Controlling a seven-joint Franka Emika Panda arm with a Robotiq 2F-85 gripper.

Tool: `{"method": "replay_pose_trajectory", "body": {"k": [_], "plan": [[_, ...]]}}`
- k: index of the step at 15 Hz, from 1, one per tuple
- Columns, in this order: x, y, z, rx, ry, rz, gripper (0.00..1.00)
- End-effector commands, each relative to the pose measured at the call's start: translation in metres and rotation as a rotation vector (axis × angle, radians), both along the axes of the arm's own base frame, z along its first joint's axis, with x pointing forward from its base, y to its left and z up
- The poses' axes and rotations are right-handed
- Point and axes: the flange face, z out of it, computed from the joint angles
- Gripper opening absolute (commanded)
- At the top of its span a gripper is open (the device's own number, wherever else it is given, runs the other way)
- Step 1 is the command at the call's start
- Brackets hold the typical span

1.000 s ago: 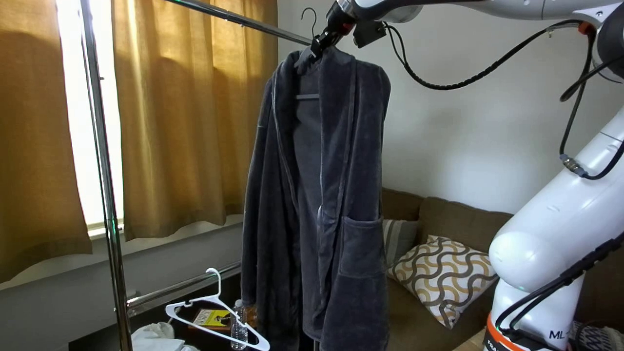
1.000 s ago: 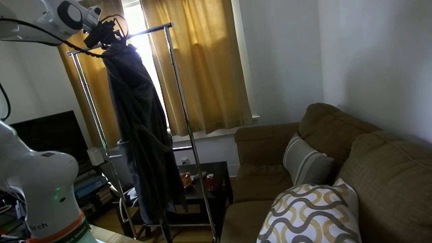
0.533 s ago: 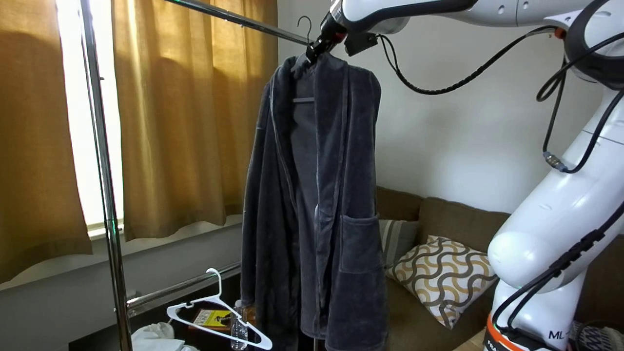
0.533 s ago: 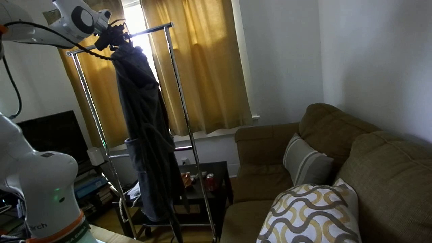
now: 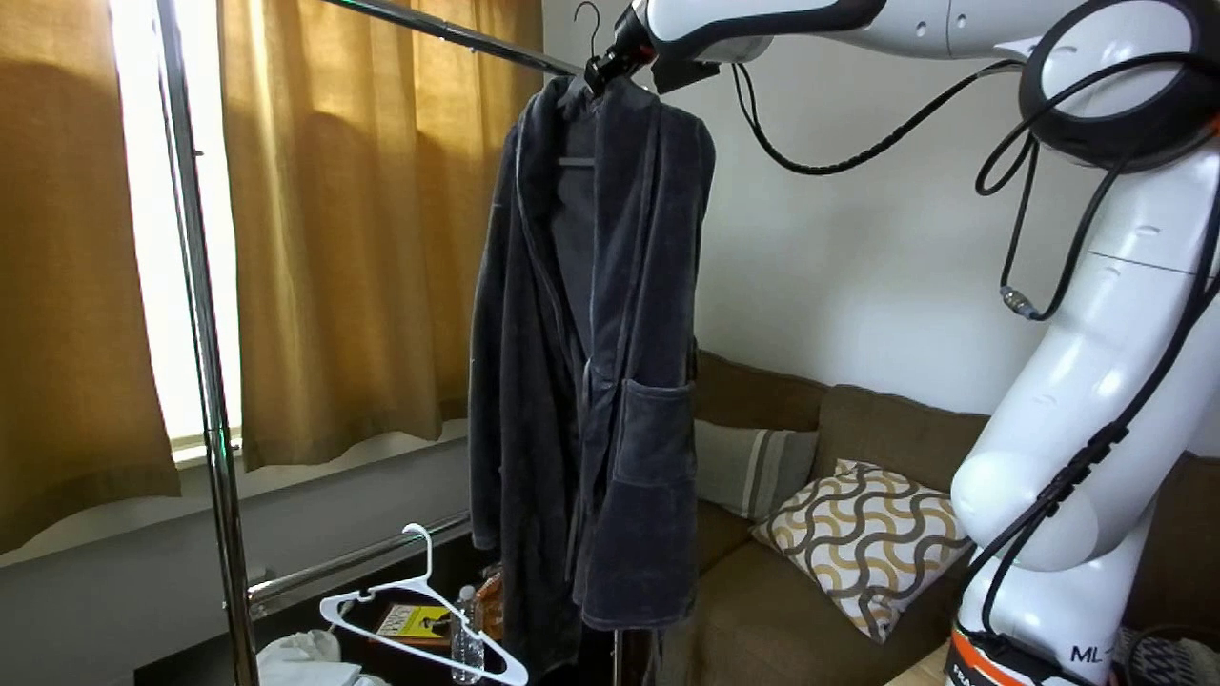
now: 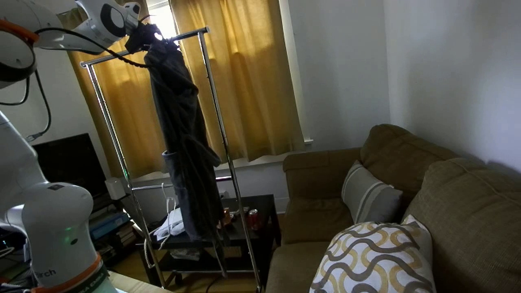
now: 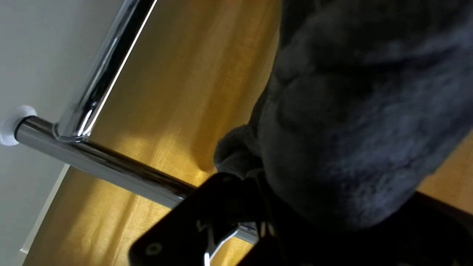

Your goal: Move the hanger with the rob to the top rod

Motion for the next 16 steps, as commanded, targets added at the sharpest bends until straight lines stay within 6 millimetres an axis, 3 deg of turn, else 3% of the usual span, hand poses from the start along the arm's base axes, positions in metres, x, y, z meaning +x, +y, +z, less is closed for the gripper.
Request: {"method": "replay_pose_trajectory", "body": {"k": [1, 9, 15, 16], "plan": [[0.024, -0.001, 0.018, 0.047, -0.057, -0.018, 0.03], [0.074, 0.005, 0.008, 0.089, -0.004, -0.028, 0.03], [0.075, 0.006, 0.001, 0.071, 0.091, -0.048, 0.03], [0.073, 0.005, 0.002, 0.066, 0.102, -0.052, 0.07]]}}
